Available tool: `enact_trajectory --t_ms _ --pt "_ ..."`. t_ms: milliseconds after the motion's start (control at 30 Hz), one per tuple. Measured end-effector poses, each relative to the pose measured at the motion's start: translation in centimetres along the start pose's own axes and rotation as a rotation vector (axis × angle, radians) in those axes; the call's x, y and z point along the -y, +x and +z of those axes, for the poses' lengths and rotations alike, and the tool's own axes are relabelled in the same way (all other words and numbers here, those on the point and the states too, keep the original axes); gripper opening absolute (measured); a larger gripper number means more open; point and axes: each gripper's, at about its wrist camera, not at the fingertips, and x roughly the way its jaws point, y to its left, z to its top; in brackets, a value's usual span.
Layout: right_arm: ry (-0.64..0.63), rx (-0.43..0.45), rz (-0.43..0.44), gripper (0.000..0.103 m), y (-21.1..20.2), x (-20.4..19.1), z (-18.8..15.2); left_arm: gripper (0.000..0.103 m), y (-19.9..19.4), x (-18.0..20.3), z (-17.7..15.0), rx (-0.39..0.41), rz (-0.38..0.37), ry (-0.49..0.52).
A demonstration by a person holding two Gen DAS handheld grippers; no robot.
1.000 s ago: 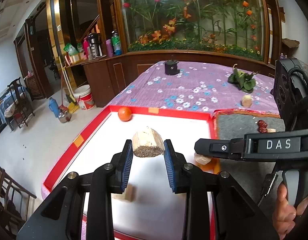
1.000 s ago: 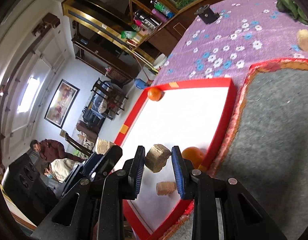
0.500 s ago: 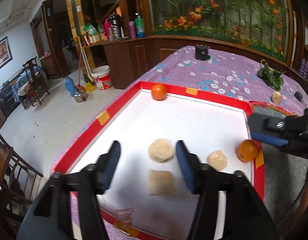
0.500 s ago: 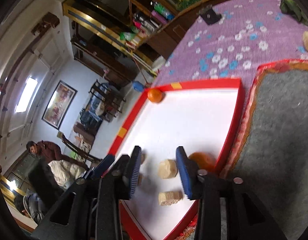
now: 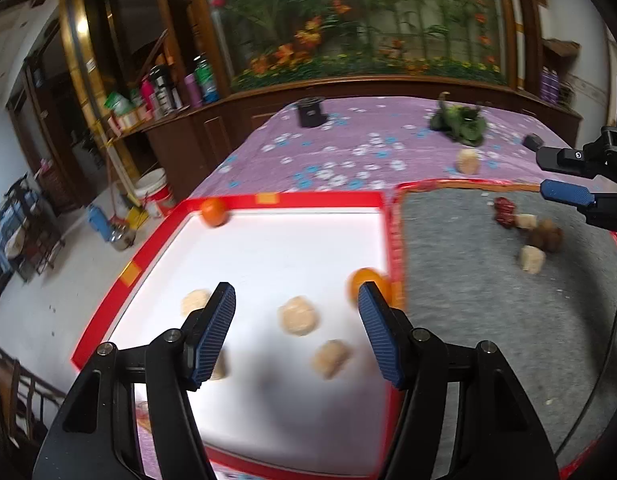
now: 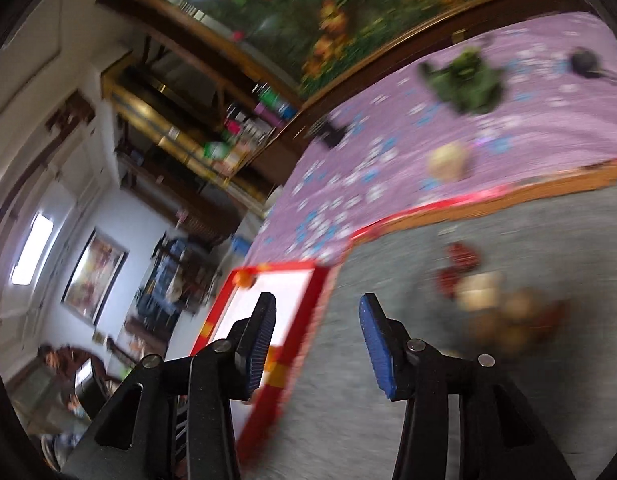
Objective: Organize fruits
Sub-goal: 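Move both open tools back over the remaining items on the mat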
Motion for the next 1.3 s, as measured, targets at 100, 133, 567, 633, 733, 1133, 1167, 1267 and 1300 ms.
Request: enact_trajectory --t_ms 100,133,567,633,733,1133,1167,1267,1300 --pt "0.017 0.029 -0.023 0.047 -2.1 1.7 0.4 0.063 -0.8 1.4 0.6 0.015 -0.017 0.024" --pt "0.017 0.031 -0.029 0.047 -2.5 2.0 0.4 0.063 -1.0 1.6 0.8 0.019 -0.02 0.029" --pt "-0.072 0.065 -0.052 0.047 -4.5 2.2 0.2 0.063 -2.9 5.3 2.6 0.052 0.0 0.093" --pt "-0.073 0.064 -0.051 0.047 -4.8 2.7 0.3 0.063 -2.9 5.9 2.7 0.051 0.001 0.103" --pt "-0.072 0.064 -0.056 0.047 -4.9 3.1 0.4 0.063 -2.8 6.6 3.1 0.051 0.002 0.116" --pt "-0.089 0.053 -0.121 0.047 -5.2 5.4 1.0 0.063 -2.1 9.2 4.2 0.047 -0.005 0.168" --pt "-0.092 0.049 -0.127 0.047 -5.2 5.6 1.0 0.063 -2.0 9.4 4.2 0.047 -0.005 0.171" --pt "-0.109 0.019 -0.168 0.047 -5.1 6.1 1.0 0.063 -1.3 10.1 4.0 0.033 -0.006 0.201" --pt "-0.113 0.006 -0.184 0.048 -5.0 6.4 1.0 0.063 -0.6 10.5 3.7 0.014 -0.01 0.222"
